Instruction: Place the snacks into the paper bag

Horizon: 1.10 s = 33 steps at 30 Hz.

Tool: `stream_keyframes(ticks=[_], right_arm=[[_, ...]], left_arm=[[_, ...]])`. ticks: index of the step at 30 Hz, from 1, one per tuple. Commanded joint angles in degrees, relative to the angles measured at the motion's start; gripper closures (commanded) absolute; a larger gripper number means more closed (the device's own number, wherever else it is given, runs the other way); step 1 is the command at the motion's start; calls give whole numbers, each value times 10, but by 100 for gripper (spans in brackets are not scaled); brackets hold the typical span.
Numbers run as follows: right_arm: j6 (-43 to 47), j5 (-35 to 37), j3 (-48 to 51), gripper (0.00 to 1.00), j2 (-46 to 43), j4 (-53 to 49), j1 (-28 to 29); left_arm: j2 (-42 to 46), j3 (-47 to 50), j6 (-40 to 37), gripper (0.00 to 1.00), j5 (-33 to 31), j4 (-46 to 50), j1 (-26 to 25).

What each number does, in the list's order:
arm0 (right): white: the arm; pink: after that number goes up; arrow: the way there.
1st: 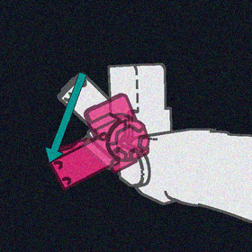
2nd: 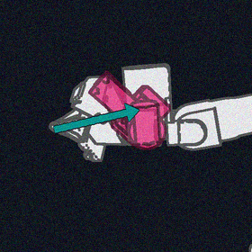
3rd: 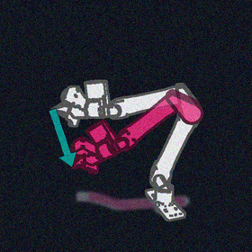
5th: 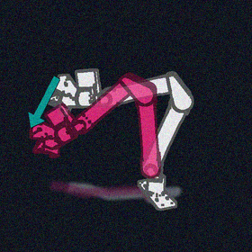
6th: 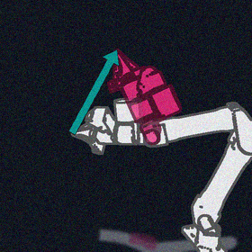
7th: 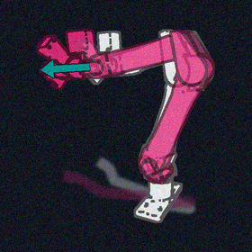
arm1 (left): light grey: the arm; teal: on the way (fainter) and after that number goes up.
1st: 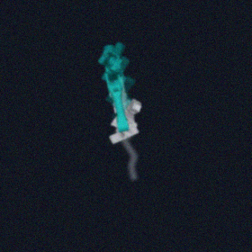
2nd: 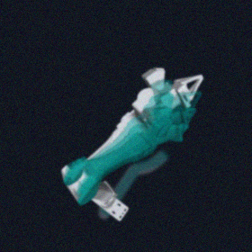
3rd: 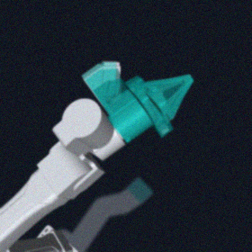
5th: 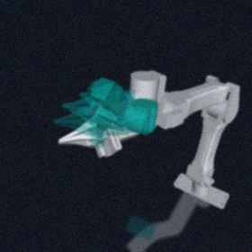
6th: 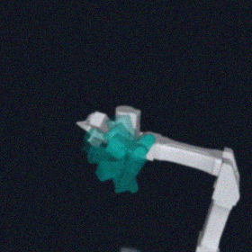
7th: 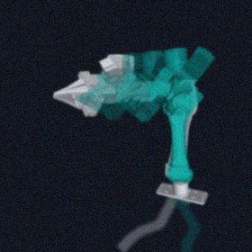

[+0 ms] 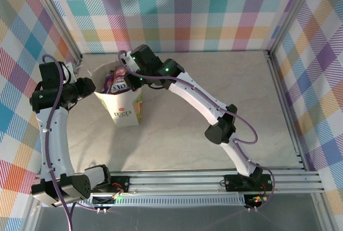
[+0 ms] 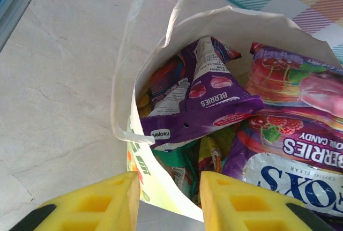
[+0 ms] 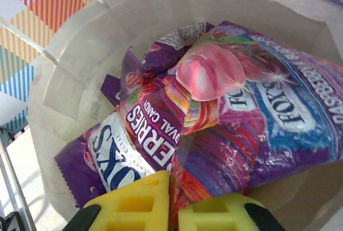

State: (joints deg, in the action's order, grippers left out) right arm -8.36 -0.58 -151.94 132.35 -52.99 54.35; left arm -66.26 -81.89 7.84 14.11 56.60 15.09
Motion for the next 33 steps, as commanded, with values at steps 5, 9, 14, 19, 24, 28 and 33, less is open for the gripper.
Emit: stream_keyframes(ticks=[5, 9, 14, 19, 24, 28, 33], right_arm=[[-5, -5, -13, 88, 15, -1, 2], [-20, -20, -13, 85, 25, 17, 2], [-31, -32, -13, 82, 38, 35, 2], [-37, -44, -13, 75, 60, 19, 2], [-35, -6, -6, 53, 54, -15, 2], [-27, 26, 10, 47, 23, -7, 2], [-26, 28, 11, 40, -24, 13, 2]], left_arm=[[-6, 5, 7, 65, 15, -15, -1], [-7, 9, 8, 65, 15, -16, 0], [-8, 13, 9, 65, 18, -18, 0], [-7, 14, 10, 65, 17, -17, -1], [-7, 15, 11, 64, 16, -18, 0], [-8, 16, 13, 64, 18, -18, -1], [-5, 13, 14, 64, 17, -17, 0]])
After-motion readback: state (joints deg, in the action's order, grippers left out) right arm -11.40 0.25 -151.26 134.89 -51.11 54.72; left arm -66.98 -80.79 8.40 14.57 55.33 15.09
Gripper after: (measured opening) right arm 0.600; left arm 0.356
